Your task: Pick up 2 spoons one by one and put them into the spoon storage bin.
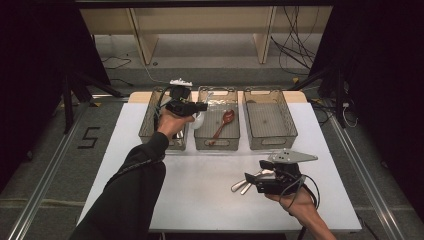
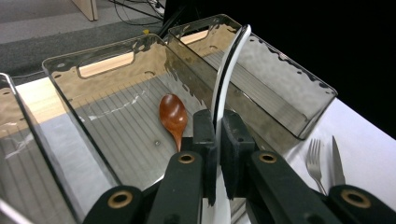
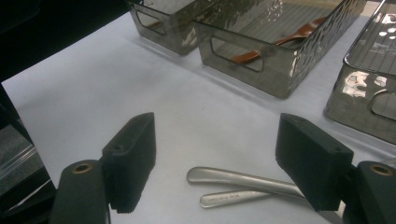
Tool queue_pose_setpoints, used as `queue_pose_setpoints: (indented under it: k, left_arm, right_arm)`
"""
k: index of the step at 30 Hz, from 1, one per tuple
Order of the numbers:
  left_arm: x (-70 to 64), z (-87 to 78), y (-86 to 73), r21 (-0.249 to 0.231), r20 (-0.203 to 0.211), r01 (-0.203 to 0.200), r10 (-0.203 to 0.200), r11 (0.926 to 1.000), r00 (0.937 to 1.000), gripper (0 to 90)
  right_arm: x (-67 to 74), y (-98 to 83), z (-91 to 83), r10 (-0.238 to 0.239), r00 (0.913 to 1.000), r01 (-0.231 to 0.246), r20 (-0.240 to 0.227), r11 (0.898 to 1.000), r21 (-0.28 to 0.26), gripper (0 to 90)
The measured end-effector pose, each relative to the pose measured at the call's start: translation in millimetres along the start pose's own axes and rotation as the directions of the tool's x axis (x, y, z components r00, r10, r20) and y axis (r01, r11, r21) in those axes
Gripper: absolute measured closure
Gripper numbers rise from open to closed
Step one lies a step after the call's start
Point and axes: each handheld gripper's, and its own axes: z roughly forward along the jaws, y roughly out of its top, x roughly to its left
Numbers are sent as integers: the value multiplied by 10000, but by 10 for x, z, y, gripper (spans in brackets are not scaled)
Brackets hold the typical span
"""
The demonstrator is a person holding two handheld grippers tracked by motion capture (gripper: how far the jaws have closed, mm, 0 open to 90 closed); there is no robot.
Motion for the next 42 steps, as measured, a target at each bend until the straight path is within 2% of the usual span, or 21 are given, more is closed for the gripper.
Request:
queue_pose_setpoints:
  k: [7, 13, 18, 20, 23, 29, 36, 38, 42]
  left_arm:
    - [14, 171, -17, 29, -74, 296, -296, 9996, 9995, 851]
    - [1, 277, -24, 102, -145, 338, -336, 9994, 9993, 851]
    - [19, 284, -33, 69, -267, 353, -351, 9994, 9990, 850]
    - [31, 293, -47, -27, -249, 560, -561, 9984, 9981, 849]
    - [21, 309, -69, -29, -358, 448, -448, 9990, 9984, 848]
    - [60, 323, -106, -87, -457, 548, -551, 9985, 9974, 843]
    - [63, 389, -146, 157, -561, 661, -652, 9977, 9963, 834]
    - [67, 381, -145, 142, -629, 792, -781, 9968, 9950, 810]
    - [105, 326, -169, 270, -743, 740, -718, 9969, 9947, 799]
  right_arm:
    - [-4, -2, -8, 48, 10000, -48, -23, 10000, -16, 298]
    - [-8, -3, -8, 45, 10000, -45, -39, 10000, -27, 298]
    - [-1, -3, -7, 30, 10000, -30, -59, 10000, -18, 298]
    - [-4, -2, -3, 10, 10000, -10, -61, 10000, -35, 298]
    - [5, -2, -1, 0, 10000, 0, -76, 10000, 2, 298]
    - [7, -1, -5, 5, 10000, -5, -58, 10000, -2, 298]
    - [3, -3, -12, 16, 10000, -16, -46, 10000, 6, 298]
    - [2, -3, -9, 13, 10000, -13, -58, 10000, -1, 298]
    - [4, -3, -10, -1, 10000, 1, -46, 10000, 7, 299]
